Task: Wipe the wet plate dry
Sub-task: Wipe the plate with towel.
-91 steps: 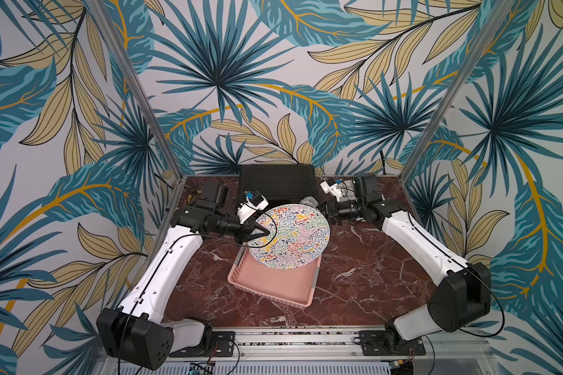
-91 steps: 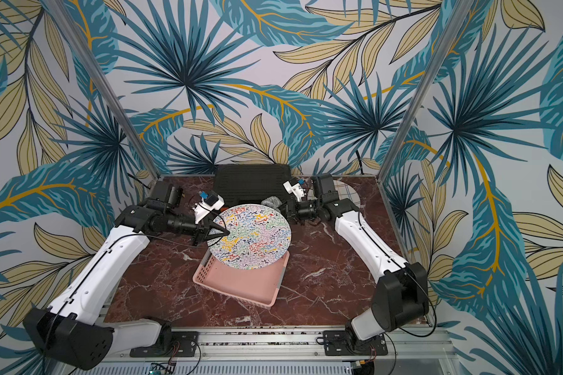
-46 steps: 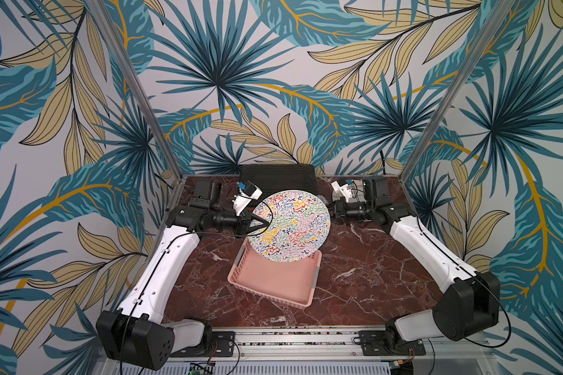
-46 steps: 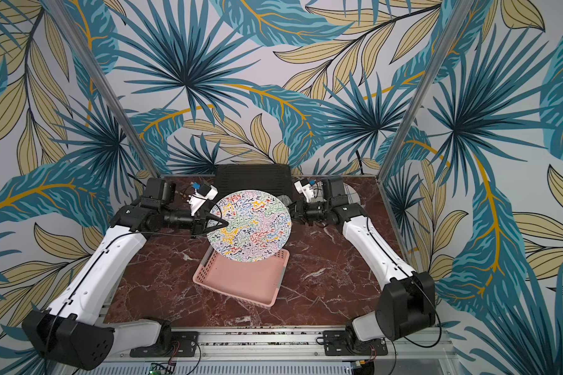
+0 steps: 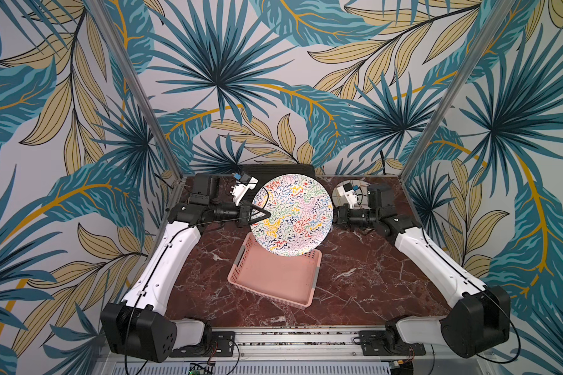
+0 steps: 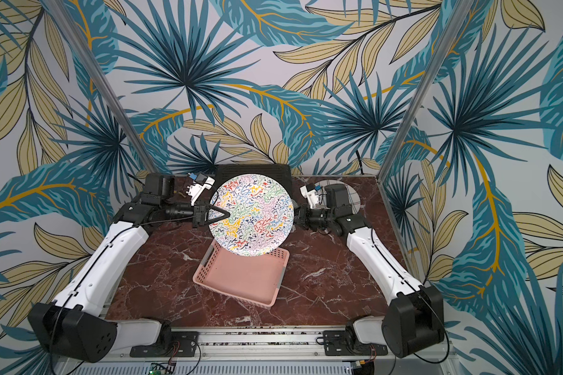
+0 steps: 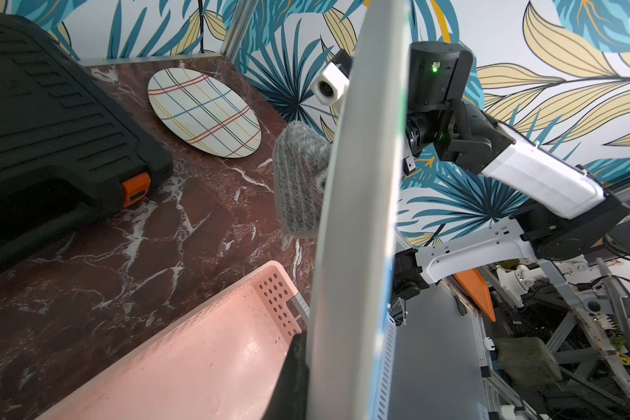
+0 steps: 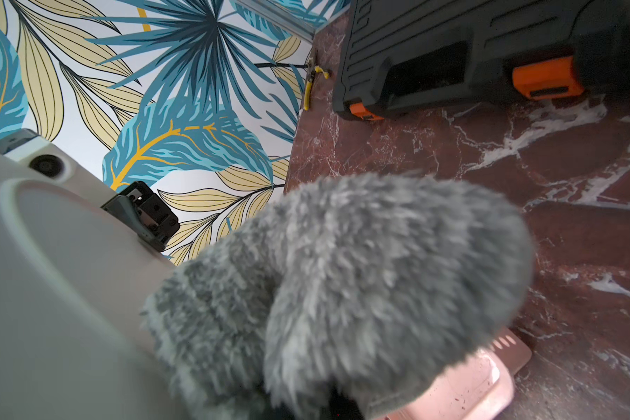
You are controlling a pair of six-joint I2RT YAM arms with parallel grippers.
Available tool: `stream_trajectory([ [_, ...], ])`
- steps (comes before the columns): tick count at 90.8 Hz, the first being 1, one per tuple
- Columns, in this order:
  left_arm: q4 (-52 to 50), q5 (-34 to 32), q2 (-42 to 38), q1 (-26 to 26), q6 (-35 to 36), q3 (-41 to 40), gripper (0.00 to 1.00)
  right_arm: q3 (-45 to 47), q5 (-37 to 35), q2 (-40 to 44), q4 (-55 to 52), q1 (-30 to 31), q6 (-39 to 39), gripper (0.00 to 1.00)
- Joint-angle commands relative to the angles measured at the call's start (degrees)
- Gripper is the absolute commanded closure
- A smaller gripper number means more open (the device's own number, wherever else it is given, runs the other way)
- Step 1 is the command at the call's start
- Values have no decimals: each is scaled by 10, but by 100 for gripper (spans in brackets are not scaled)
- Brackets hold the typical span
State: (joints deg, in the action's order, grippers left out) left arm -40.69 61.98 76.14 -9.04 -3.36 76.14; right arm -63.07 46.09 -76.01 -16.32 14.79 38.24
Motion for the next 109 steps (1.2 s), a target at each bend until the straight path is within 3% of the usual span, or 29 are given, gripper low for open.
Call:
stream_trajectory([
  [1, 60, -57, 18, 10, -60, 2, 100, 23, 18, 41, 75, 19, 7, 100],
  [36, 132, -21, 46, 10, -172, -28, 100, 98, -42, 103, 162, 35, 11, 100],
  [78, 163, 4, 65, 10, -222, -36, 100, 149, -322, 181, 137, 172, -112, 100],
  [109, 198, 47, 69, 9, -256, -50, 100, 177, -422, 179, 218, 239, -138, 100],
])
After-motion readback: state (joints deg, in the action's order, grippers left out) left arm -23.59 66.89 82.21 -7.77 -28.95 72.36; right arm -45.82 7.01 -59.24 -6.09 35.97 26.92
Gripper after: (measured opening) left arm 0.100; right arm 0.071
